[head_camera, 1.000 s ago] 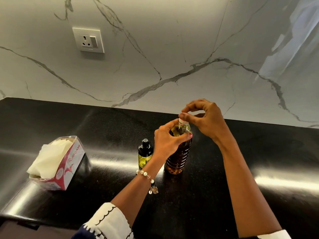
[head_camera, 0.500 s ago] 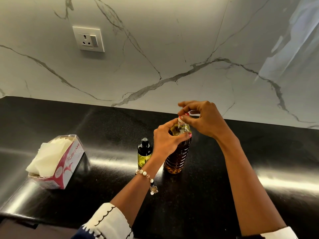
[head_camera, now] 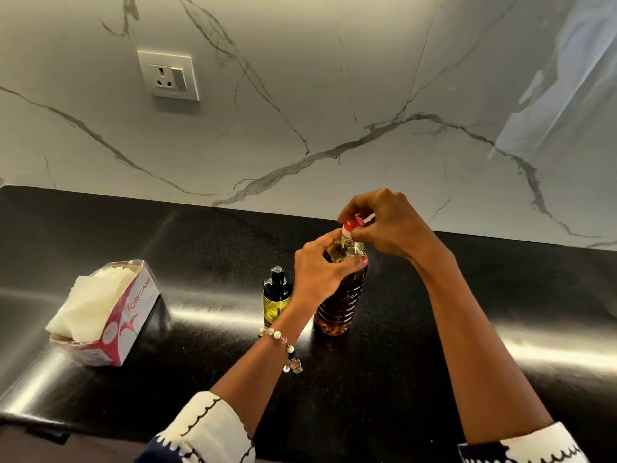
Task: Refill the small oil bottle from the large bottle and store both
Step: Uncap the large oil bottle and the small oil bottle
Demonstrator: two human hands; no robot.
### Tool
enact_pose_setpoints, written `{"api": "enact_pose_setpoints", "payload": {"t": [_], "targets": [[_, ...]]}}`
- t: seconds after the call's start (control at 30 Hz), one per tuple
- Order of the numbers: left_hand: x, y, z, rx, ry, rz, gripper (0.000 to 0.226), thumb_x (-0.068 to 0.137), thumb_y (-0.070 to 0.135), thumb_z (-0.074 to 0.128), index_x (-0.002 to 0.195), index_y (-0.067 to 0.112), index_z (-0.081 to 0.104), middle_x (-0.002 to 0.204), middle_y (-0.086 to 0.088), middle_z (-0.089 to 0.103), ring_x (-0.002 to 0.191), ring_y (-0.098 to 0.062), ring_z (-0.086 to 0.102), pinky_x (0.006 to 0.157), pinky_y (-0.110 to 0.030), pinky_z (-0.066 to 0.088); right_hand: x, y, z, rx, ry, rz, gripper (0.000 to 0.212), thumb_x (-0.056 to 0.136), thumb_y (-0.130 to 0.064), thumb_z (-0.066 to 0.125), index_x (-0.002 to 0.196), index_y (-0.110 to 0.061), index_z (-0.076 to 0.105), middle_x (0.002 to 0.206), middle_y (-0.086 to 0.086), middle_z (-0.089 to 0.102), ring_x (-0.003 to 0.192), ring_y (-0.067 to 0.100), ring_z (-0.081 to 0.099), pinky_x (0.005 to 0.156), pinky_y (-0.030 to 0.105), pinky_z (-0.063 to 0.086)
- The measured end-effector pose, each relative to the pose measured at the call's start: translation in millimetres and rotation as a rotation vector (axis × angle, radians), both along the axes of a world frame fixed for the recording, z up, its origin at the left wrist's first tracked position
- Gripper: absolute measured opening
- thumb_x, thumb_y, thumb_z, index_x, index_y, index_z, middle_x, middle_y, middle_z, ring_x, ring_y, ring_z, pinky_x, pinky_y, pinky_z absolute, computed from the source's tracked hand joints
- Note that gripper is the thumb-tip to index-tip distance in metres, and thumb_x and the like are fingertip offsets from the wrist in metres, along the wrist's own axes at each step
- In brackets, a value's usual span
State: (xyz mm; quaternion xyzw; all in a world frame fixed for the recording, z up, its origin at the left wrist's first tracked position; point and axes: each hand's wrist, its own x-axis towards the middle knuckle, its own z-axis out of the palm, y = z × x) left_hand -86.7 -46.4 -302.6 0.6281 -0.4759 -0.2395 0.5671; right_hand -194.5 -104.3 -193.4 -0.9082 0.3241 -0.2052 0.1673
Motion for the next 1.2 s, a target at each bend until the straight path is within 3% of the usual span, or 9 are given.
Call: {"api": "enact_pose_setpoints", "payload": {"t": [0.1,0.2,0.33,0.47,0.67,0.9,0.97,1.1,1.2], "targets": [[1,-1,-1,0.017,-0.02,0.013,0.041,0.068,0.04,0.082,0.105,0.035,0.066,0.092,0.013,0.07,0.091,-0.002,0.066,0.089,-0.035,0.056,1,0,0,0.043,-0.024,0.035,0.04,0.078,-0.024,0.075,0.115,-0.013,0.064,0.119,0.006,0.064,0.102,0.017,0.061,0.079,0.019,0.046],[1,-2,0,0.021,-0.039,0.009,0.037,0.069,0.04,0.082,0.101,0.035,0.065,0.088,0.014,0.07,0.088,-0.003,0.066,0.087,-0.033,0.056,4,2,-5,-0.061,-0.062,-0.079,0.04,0.077,-0.033,0.075,0.111,-0.012,0.067,0.111,0.007,0.067,0.088,0.011,0.058,0.076,0.021,0.046],[1,-2,-1,0.007,-0.048,0.001,0.058,0.068,0.04,0.083,0.122,0.027,0.064,0.094,0.016,0.069,0.093,0.0,0.065,0.089,-0.024,0.053,4,3,-13,-0.108,-0.116,-0.126,0.025,0.08,-0.022,0.075,0.1,-0.008,0.071,0.101,0.009,0.07,0.079,0.008,0.056,0.072,0.014,0.043],[1,-1,1,-0.009,-0.026,-0.008,0.053,0.068,0.037,0.083,0.118,0.034,0.064,0.091,0.017,0.07,0.09,0.003,0.065,0.087,-0.023,0.053,-1,1,-9,-0.019,-0.114,-0.044,0.021,0.081,-0.013,0.073,0.102,-0.01,0.072,0.105,0.007,0.07,0.087,0.008,0.059,0.07,0.005,0.042],[0,-1,0,-0.005,-0.004,-0.014,0.048,0.069,0.036,0.083,0.114,0.035,0.066,0.091,0.017,0.07,0.09,0.003,0.066,0.089,-0.028,0.054,-6,-7,-7,0.07,-0.111,0.072,0.022,0.081,-0.004,0.071,0.102,-0.009,0.071,0.108,0.007,0.068,0.097,0.015,0.063,0.084,0.022,0.053],[-1,0,2,0.001,0.023,-0.017,0.052,0.071,0.03,0.083,0.119,0.03,0.064,0.093,0.02,0.067,0.092,0.005,0.064,0.09,-0.024,0.052,-13,-15,-7,0.223,-0.168,0.185,0.031,0.082,0.0,0.068,0.111,-0.011,0.066,0.111,0.001,0.065,0.105,0.014,0.062,0.088,0.018,0.052],[-1,0,1,-0.005,0.012,-0.015,0.049,0.071,0.031,0.082,0.117,0.032,0.064,0.095,0.018,0.068,0.093,0.004,0.064,0.091,-0.026,0.053,-12,-16,-6,0.235,-0.13,0.189,0.04,0.08,-0.007,0.072,0.119,-0.013,0.062,0.119,0.001,0.062,0.109,0.013,0.058,0.087,0.016,0.05],[-1,-2,-1,0.019,-0.001,0.006,0.049,0.069,0.039,0.082,0.113,0.027,0.066,0.094,0.014,0.07,0.093,-0.002,0.066,0.091,-0.033,0.055,-5,-14,-8,-0.036,-0.105,0.027,0.047,0.075,-0.034,0.075,0.113,-0.009,0.065,0.111,0.007,0.067,0.09,0.013,0.061,0.073,0.011,0.046],[-1,-2,-1,0.013,0.014,0.01,0.048,0.066,0.04,0.083,0.111,0.034,0.066,0.096,0.013,0.072,0.093,-0.003,0.067,0.09,-0.034,0.056,-5,-11,-11,-0.138,-0.056,0.011,0.037,0.078,-0.027,0.075,0.107,-0.005,0.068,0.103,0.012,0.069,0.089,0.018,0.063,0.077,0.019,0.048]]}}
